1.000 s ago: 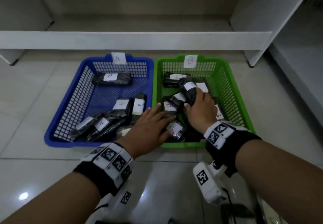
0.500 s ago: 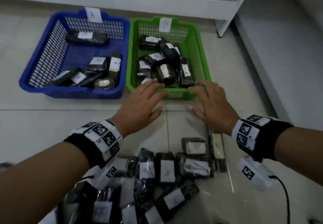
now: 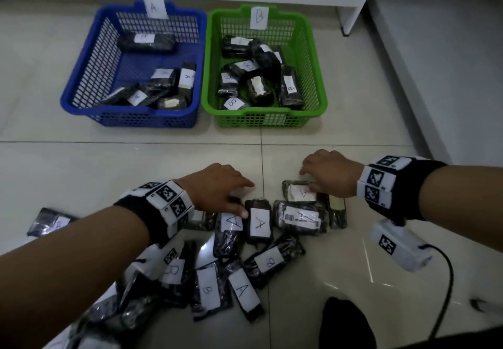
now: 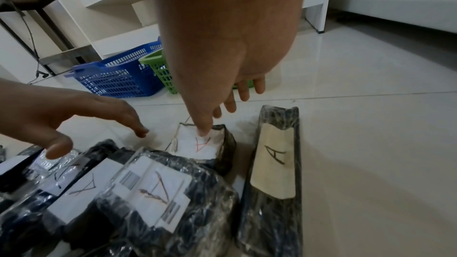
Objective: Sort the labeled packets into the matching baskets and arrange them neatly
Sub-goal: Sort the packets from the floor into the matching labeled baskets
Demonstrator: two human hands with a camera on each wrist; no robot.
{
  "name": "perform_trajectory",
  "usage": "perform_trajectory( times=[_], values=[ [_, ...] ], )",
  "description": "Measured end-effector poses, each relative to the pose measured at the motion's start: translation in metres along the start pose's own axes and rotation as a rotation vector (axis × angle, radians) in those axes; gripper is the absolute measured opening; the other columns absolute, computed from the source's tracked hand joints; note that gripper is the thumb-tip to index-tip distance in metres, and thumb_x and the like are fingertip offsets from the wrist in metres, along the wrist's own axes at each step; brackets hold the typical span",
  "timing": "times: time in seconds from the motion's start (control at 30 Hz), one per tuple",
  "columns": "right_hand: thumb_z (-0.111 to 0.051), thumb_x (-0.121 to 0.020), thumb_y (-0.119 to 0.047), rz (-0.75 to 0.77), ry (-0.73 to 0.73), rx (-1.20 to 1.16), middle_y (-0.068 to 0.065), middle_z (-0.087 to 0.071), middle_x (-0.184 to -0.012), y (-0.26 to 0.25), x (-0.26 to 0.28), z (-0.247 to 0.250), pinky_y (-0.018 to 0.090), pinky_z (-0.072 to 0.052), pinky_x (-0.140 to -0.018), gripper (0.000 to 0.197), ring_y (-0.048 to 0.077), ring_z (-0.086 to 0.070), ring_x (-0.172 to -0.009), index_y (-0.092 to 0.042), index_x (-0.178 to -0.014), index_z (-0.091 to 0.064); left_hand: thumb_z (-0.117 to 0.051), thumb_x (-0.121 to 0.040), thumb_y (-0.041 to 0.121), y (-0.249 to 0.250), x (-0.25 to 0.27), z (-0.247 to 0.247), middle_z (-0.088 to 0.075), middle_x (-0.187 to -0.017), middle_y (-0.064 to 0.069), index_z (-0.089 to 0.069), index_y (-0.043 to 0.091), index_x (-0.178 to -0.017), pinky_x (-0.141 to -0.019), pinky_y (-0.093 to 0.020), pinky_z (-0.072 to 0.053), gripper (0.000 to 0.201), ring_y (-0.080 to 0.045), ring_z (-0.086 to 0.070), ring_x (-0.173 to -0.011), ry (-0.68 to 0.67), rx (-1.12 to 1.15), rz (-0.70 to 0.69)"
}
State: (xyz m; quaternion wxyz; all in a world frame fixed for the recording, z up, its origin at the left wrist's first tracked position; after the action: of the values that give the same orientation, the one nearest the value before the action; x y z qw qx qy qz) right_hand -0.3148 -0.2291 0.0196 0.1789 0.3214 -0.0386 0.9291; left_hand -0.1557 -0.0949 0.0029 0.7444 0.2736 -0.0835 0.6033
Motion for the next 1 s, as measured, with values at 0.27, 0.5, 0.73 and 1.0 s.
perform_trajectory(
  times=[0.27,0.5,0.73,1.0],
  values=[
    [-0.049,-0.095,-0.023,0.028,-0.034,-0.032,0.007,-0.052,-0.118,-0.012,-0.012,0.013,0.032,-0.04,-0.085,0.02,0.025,-0.051,-0.105,-0.011,-0.11,-0.056,-0.071,-0.069,0.059,-0.006,0.004,-0.02,-0.053,-0.122,0.003,-0.046,0.031,-0.127,-0.097,-0.036,-0.033,0.069,-0.021,-0.043,-0.115,-0.163,0.082,0.132],
    [-0.052,-0.092,-0.02,-0.034,0.112,-0.193,0.008,-0.052,-0.083,-0.011,-0.011,0.051,0.03,-0.034,-0.06,0.014,0.024,-0.047,-0.074,-0.01,-0.09,-0.043,-0.08,-0.07,0.03,-0.011,0.011,0.006,-0.048,-0.086,0.006,-0.037,0.02,-0.104,-0.061,-0.026,-0.039,0.055,-0.014,-0.048,-0.078,-0.098,0.491,0.211],
    [-0.058,-0.088,-0.018,-0.026,0.516,-0.535,0.008,-0.059,-0.081,-0.039,-0.024,0.139,0.031,-0.036,-0.058,0.01,0.025,-0.053,-0.071,-0.011,-0.091,-0.05,-0.061,-0.081,0.007,-0.077,0.057,0.094,-0.054,-0.094,-0.004,-0.048,0.013,-0.11,-0.071,-0.028,-0.046,0.032,-0.017,-0.053,-0.082,0.258,1.107,0.348],
    [-0.049,-0.091,-0.007,-0.086,0.772,-0.736,0.015,-0.058,-0.091,-0.064,-0.075,0.249,0.038,-0.043,-0.069,0.011,0.03,-0.056,-0.081,-0.012,-0.099,-0.044,-0.039,-0.087,0.002,-0.183,0.139,0.142,-0.064,-0.09,-0.008,-0.072,0.016,-0.088,-0.066,-0.025,-0.052,0.036,-0.016,-0.059,-0.073,0.707,1.498,0.334]
  ],
)
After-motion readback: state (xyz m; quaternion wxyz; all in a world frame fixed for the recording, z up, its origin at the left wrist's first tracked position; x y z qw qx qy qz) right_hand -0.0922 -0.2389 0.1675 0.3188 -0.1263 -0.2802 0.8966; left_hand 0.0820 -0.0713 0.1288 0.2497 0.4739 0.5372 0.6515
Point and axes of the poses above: each hand's wrist, its own x-axis away from the middle knuckle, its own z-axis out of the back of the hand, y = z × x, the point moved 6 cm from there along -x, towards the middle knuckle
